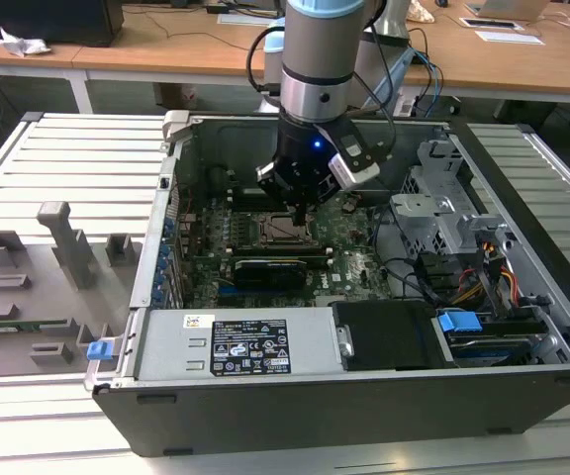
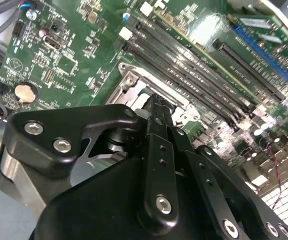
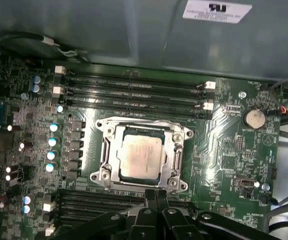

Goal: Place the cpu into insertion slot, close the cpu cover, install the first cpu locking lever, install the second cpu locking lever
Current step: 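Install the second cpu locking lever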

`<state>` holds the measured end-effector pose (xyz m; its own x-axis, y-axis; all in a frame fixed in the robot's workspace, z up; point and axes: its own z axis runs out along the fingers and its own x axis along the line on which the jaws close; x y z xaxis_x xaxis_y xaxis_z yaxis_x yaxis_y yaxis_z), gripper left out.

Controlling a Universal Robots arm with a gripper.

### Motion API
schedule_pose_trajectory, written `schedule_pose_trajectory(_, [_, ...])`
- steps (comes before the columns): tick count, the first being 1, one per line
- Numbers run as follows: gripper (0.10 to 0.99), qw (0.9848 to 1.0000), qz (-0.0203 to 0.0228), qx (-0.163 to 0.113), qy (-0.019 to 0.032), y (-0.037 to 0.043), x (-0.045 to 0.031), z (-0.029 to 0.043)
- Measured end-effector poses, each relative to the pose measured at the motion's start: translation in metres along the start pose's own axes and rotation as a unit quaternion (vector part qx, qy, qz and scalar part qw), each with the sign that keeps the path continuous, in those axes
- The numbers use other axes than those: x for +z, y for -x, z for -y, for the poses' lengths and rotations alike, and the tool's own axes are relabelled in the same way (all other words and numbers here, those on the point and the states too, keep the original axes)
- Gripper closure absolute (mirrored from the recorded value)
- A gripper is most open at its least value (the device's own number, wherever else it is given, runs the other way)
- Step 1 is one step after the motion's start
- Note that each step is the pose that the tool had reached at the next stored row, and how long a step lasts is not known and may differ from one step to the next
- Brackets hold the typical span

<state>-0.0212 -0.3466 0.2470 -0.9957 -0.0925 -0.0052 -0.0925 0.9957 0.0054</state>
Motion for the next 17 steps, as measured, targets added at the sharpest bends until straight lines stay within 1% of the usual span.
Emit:
schedule_pose_trajectory(2, [0.980,1.0000,-0.0022,0.000,0.0009,-0.0006,0.0000,0.0058])
schedule_pose_trajectory(3, [0.980,1.0000,-0.0028,0.000,0.0011,-0.0007,0.0003,0.0070])
schedule_pose_trajectory(6, [0.980,1.0000,-0.0032,0.000,0.0031,-0.0010,0.0023,0.0072])
schedule_pose_trajectory(8, [0.980,1.0000,-0.0033,0.000,0.0084,-0.0010,0.0034,0.0080])
schedule_pose_trajectory(9, [0.980,0.9999,-0.0032,0.000,0.0127,-0.0011,0.0038,0.0085])
schedule_pose_trajectory(11, [0.980,0.9999,-0.0028,0.000,0.0162,-0.0013,0.0046,0.0100])
schedule_pose_trajectory(14, [0.980,0.9999,-0.0028,0.000,0.0164,-0.0039,0.0059,0.0153])
schedule_pose_trajectory(17, [0.980,0.9999,-0.0028,0.000,0.0165,-0.0043,0.0072,0.0160])
